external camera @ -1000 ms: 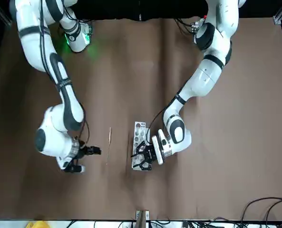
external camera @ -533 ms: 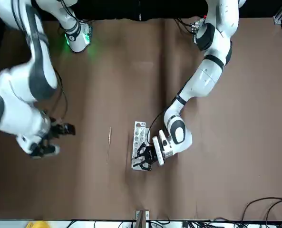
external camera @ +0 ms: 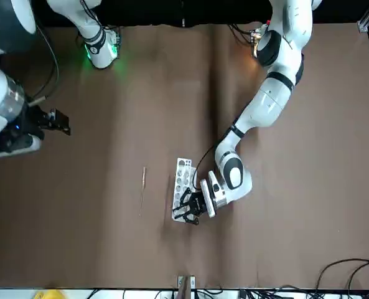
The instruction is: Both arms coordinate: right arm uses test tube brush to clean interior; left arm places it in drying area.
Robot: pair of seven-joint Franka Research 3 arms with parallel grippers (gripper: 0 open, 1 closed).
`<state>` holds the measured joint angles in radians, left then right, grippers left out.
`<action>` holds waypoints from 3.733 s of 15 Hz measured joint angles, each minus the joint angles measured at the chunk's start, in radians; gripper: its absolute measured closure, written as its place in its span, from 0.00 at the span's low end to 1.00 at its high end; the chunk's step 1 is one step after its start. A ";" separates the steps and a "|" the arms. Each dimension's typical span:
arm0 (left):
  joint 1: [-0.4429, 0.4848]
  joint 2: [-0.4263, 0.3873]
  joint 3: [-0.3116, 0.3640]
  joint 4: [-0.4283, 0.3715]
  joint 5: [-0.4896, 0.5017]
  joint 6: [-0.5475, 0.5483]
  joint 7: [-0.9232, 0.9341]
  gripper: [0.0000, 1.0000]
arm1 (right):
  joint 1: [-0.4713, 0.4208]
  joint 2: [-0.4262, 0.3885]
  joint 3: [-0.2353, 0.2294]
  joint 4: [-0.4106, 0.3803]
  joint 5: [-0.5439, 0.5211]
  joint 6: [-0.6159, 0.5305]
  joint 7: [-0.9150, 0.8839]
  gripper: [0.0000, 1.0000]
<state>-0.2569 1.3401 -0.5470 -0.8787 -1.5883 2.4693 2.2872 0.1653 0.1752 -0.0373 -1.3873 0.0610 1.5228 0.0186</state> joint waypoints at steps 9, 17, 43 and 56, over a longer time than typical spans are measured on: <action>0.000 -0.040 0.012 0.026 0.000 -0.002 0.003 0.76 | -0.049 -0.018 0.000 -0.018 -0.003 0.006 -0.003 0.00; -0.001 -0.131 0.016 0.028 0.000 0.045 -0.022 0.76 | -0.052 -0.026 0.000 -0.018 -0.003 -0.009 -0.001 0.00; 0.045 -0.296 0.067 -0.148 0.087 0.003 -2.023 0.76 | -0.038 -0.026 0.012 -0.023 -0.003 -0.012 -0.001 0.00; 0.182 -0.261 0.134 -0.188 0.188 -0.478 -2.994 0.76 | 0.015 -0.026 0.015 -0.024 -0.003 -0.013 -0.001 0.00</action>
<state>-0.0752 1.0791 -0.4125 -1.0669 -1.4003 1.9914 -0.7064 0.1800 0.1488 -0.0219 -1.4112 0.0575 1.5100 0.0173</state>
